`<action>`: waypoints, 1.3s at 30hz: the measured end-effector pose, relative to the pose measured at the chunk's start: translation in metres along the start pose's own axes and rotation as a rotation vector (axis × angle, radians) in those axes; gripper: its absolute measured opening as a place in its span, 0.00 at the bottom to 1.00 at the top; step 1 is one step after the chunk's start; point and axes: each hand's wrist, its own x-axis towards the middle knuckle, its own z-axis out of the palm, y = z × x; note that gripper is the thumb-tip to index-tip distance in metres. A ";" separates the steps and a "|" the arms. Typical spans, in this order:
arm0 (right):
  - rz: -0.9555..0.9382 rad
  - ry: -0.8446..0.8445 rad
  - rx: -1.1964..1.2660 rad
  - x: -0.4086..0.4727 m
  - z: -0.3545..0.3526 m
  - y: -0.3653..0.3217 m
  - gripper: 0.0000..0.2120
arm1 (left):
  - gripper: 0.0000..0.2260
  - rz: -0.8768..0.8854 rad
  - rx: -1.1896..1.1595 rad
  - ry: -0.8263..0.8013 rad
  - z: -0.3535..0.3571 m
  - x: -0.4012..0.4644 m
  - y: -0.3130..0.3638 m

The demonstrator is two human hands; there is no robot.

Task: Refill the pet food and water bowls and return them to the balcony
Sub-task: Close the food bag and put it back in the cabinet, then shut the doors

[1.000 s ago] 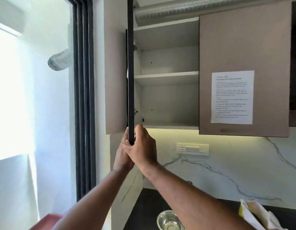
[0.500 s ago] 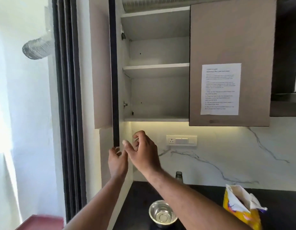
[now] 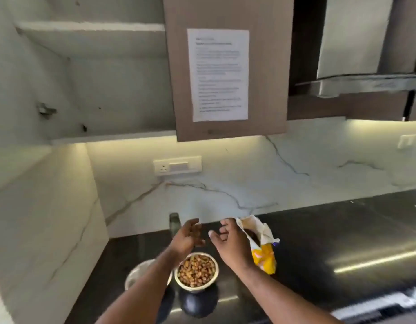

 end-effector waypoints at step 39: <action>0.619 -0.456 0.148 0.119 -0.035 0.312 0.43 | 0.47 -0.070 0.361 -0.804 0.122 0.264 -0.171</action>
